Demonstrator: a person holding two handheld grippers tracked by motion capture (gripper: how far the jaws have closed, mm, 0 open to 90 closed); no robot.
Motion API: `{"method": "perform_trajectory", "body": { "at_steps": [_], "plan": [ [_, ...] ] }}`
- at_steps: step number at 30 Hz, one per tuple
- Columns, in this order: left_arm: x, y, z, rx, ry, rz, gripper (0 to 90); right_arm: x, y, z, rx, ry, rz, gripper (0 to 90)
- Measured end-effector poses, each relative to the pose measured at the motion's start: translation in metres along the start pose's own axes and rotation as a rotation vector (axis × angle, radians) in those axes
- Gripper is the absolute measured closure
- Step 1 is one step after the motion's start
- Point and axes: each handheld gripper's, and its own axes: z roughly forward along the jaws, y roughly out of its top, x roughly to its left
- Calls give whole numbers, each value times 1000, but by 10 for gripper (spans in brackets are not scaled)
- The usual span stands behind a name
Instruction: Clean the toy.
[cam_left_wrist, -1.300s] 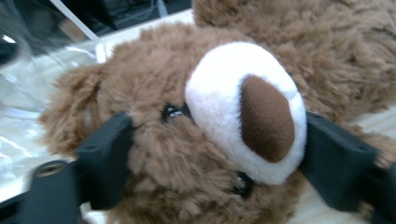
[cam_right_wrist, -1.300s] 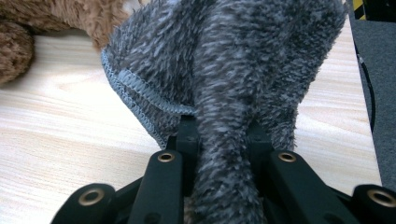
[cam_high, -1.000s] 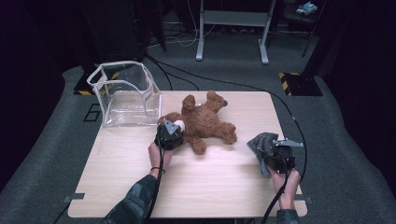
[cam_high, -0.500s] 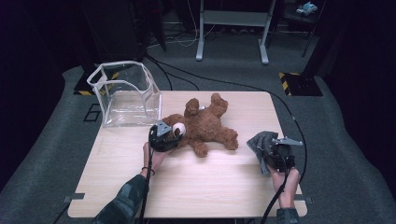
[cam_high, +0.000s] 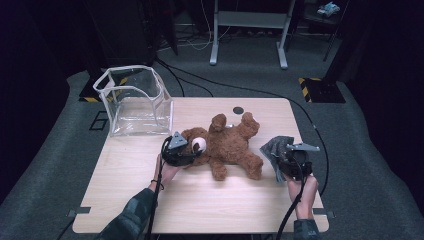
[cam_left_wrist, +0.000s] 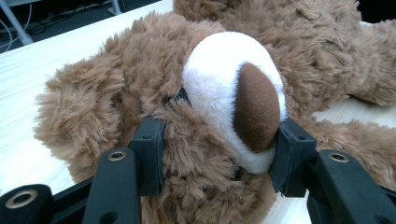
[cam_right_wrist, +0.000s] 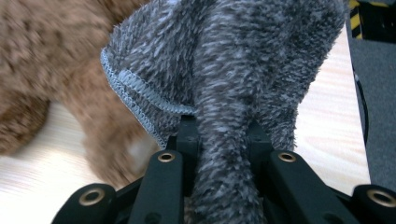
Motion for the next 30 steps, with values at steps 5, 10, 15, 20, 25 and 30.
{"method": "perform_trajectory", "body": {
  "at_steps": [5, 10, 15, 20, 25, 30],
  "plan": [
    [-4, 2, 4, 2, -43, 27, 464, 16, 15, -3, -22, 23, -39, 743],
    [-8, 4, 5, 17, -80, 51, 457, 35, 32, 0, -32, 55, -79, 743],
    [-12, 4, 3, 14, -62, 49, 433, 63, 51, 15, -25, 93, -134, 743],
    [-15, 5, 2, 21, -28, 54, 370, 83, 60, 40, 22, 98, -162, 750],
    [-17, 7, -3, 3, 3, 41, 269, 81, 60, 48, 46, 98, -141, 759],
    [-20, 5, -20, -42, 28, 3, 247, 78, 56, 51, 48, 99, -144, 759]
  ]
}}
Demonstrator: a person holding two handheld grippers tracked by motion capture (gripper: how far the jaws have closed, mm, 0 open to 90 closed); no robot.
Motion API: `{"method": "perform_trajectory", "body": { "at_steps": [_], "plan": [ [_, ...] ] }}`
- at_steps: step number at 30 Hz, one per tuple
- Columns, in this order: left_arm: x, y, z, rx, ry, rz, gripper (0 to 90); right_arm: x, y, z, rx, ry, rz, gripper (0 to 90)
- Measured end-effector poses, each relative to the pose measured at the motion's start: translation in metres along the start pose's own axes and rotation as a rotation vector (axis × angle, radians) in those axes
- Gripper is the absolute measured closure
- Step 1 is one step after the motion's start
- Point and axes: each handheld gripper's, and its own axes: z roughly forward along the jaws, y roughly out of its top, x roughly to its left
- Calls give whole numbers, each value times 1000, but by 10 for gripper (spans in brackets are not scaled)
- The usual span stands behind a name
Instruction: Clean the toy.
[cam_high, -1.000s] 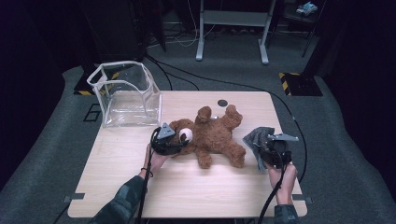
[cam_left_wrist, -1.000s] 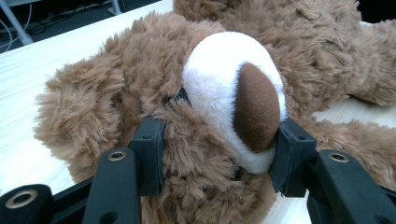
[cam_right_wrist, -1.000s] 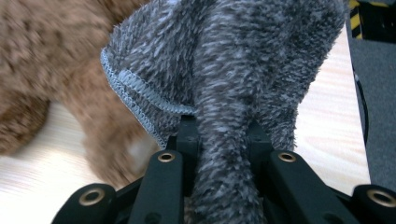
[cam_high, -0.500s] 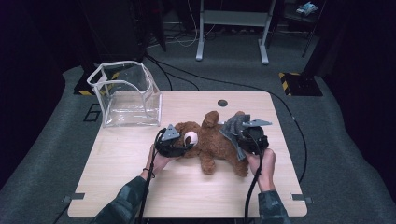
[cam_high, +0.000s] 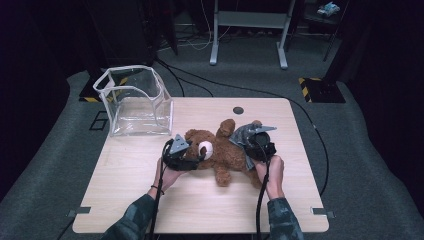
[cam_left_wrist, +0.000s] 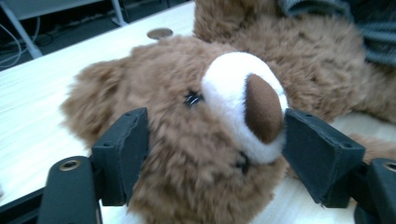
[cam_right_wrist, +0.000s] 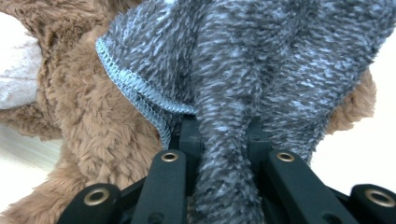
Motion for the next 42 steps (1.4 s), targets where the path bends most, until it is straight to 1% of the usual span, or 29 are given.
{"method": "perform_trajectory", "body": {
  "at_steps": [2, 3, 4, 5, 6, 7, 8, 9, 10, 11, 12, 13, 15, 16, 17, 18, 19, 25, 26, 27, 29, 30, 31, 33, 36, 38, 40, 41, 42],
  "plan": [
    [4, -5, -9, 7, 20, -32, 232, 0, -1, 0, 3, 2, 8, 759],
    [5, -7, -12, 11, 14, -43, 231, -1, -1, 0, 2, 2, 9, 759],
    [8, -12, -15, 32, 21, -51, 232, -1, -1, 0, 2, 2, 9, 760],
    [8, -15, -16, 35, 31, -53, 233, 0, -1, 1, 1, -2, 3, 760],
    [11, -20, -17, 52, 26, -53, 237, 0, -1, 1, 2, -3, 2, 759],
    [12, -25, -16, 66, 32, -65, 251, 1, -1, 1, 8, -6, 9, 759],
    [14, -29, -15, 96, 28, -61, 265, 1, -1, 1, 10, -8, 4, 759],
    [14, -33, -13, 98, 26, -74, 269, 1, -1, 1, 8, -9, 0, 759],
    [13, -39, -10, 123, 22, -79, 279, 1, -1, 1, 8, -9, 0, 759],
    [12, -42, -8, 129, 32, -76, 327, 1, -1, 1, 8, -8, 2, 759],
    [12, -45, -6, 137, 16, -87, 331, 1, -1, 1, 8, -9, 4, 760],
    [11, -48, -5, 132, 13, -89, 353, 1, -1, 1, 8, -6, -1, 759],
    [8, -52, -1, 152, 29, -76, 418, 1, -1, 1, 11, -6, 0, 759],
    [6, -54, 1, 164, 39, -65, 428, 2, -1, 1, 16, -7, 5, 759],
    [6, -55, 2, 163, 45, -66, 443, 1, -1, 1, 13, -9, -5, 759],
    [6, -56, 2, 159, 57, -68, 468, 2, -1, 0, 19, -8, 1, 759],
    [6, -57, 3, 155, 70, -65, 491, 2, -1, 1, 11, -10, -9, 759],
    [4, -56, 6, 190, 102, -37, 603, 3, -1, -1, 12, -13, -5, 754],
    [2, -56, 8, 210, 116, -20, 604, 3, -1, -3, 15, -12, -2, 753],
    [0, -56, 10, 237, 124, -8, 617, 3, -1, -4, 4, -13, -6, 752],
    [0, -55, 11, 246, 129, 1, 632, 3, 0, -7, -9, -14, -10, 749],
    [0, -56, 11, 244, 130, -8, 635, 4, 1, -10, -9, -16, -5, 748],
    [1, -55, 11, 244, 127, -11, 644, 5, 2, -12, -17, -10, -12, 748],
    [1, -56, 11, 243, 121, -15, 651, 8, 5, -19, -22, -7, -15, 748],
    [-1, -56, 11, 242, 130, -8, 659, 15, 12, -30, -53, 12, -36, 749],
    [-2, -56, 11, 244, 138, 12, 666, 22, 17, -37, -71, 43, -49, 749],
    [-2, -56, 11, 242, 139, 15, 671, 25, 19, -39, -75, 48, -56, 749],
    [-3, -56, 11, 243, 141, 17, 671, 29, 22, -41, -80, 55, -71, 750],
    [-2, -56, 11, 243, 140, 15, 670, 38, 28, -44, -86, 81, -84, 751]
  ]
}}
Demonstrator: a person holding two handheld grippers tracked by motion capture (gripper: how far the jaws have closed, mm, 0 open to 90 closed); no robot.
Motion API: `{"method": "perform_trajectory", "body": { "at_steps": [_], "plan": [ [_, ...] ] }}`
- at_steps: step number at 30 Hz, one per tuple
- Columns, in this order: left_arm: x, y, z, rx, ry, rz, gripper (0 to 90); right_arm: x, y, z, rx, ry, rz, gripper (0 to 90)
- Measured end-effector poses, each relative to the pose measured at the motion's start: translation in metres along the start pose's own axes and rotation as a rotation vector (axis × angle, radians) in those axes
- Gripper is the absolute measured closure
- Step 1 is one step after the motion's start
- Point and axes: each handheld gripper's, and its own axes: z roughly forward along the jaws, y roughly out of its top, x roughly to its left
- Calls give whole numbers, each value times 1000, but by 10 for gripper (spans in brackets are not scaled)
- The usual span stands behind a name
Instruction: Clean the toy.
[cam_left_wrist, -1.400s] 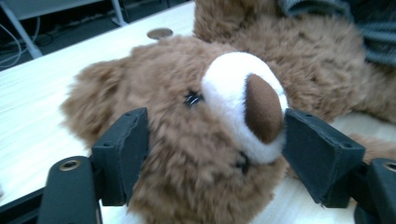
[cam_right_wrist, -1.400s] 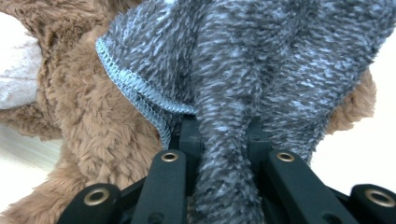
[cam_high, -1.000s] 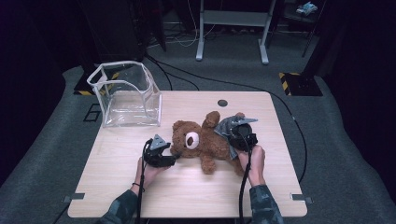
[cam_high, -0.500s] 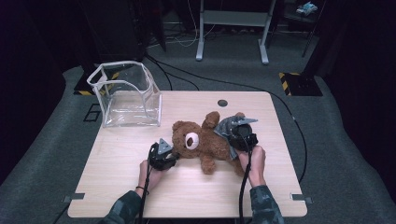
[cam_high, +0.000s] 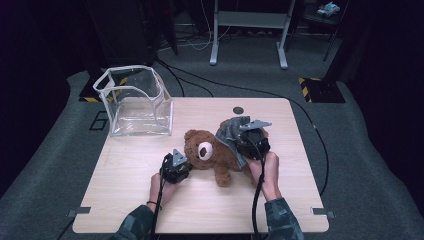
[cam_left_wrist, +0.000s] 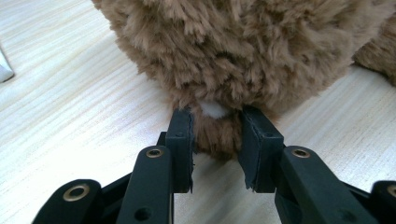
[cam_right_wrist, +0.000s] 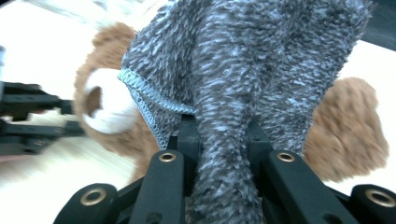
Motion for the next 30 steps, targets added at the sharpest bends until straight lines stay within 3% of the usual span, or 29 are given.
{"method": "perform_trajectory", "body": {
  "at_steps": [3, 6, 8, 11, 15, 22, 27, 30],
  "plan": [
    [-1, 0, 0, 1, 5, 6, 668, 7, 7, 3, 0, 33, -8, 750],
    [-1, 0, 0, 0, 13, 12, 667, 13, 12, 7, 9, 36, -28, 750],
    [-2, 0, 1, -10, 13, -2, 663, 27, 23, 17, 15, 59, -56, 750],
    [-2, 0, 0, -8, 9, -4, 660, 35, 33, 26, 17, 73, -93, 750],
    [-1, 0, 1, -8, 1, -7, 661, 41, 45, 41, 29, 95, -108, 750],
    [-1, 0, 1, -7, 2, -7, 660, 47, 60, 74, 68, 118, -97, 749],
    [-1, 0, 0, -5, 21, -5, 632, 46, 58, 97, 133, 97, -84, 752],
    [2, 0, 1, 6, 36, -40, 502, 44, 50, 106, 165, 101, -74, 759]
  ]
}}
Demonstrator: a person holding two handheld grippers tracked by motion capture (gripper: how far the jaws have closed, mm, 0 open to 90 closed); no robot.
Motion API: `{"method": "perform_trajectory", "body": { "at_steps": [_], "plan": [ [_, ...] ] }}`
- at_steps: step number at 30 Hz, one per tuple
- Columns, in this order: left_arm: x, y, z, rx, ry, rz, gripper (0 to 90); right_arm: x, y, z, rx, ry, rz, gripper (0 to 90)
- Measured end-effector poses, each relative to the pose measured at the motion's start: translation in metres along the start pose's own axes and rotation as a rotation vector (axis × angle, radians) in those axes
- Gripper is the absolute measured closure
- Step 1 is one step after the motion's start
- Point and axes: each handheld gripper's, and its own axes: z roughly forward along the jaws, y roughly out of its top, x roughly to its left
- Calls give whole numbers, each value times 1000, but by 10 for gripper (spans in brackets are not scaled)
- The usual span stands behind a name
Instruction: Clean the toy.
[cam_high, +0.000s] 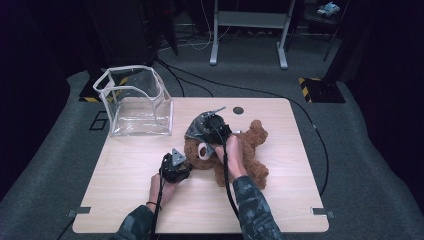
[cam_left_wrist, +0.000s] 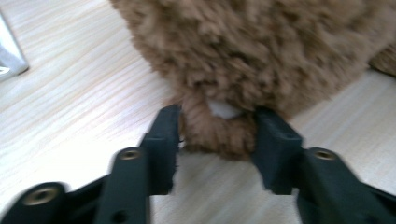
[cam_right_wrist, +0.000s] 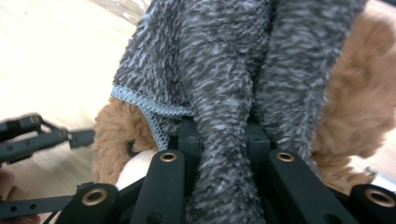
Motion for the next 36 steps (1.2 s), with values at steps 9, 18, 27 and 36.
{"method": "perform_trajectory", "body": {
  "at_steps": [9, 18, 27, 36],
  "plan": [
    [7, -6, -9, -80, 5, -63, 314, 1, -2, 0, 6, 4, 2, 761],
    [12, -1, 0, 24, 73, -109, 356, 1, -3, -1, 11, 18, 20, 762],
    [10, -1, 0, 13, 52, -68, 447, -3, 0, -9, -11, 8, 12, 753],
    [8, -1, 0, 3, 29, -47, 537, -4, 6, -11, -60, -25, 30, 751]
  ]
}}
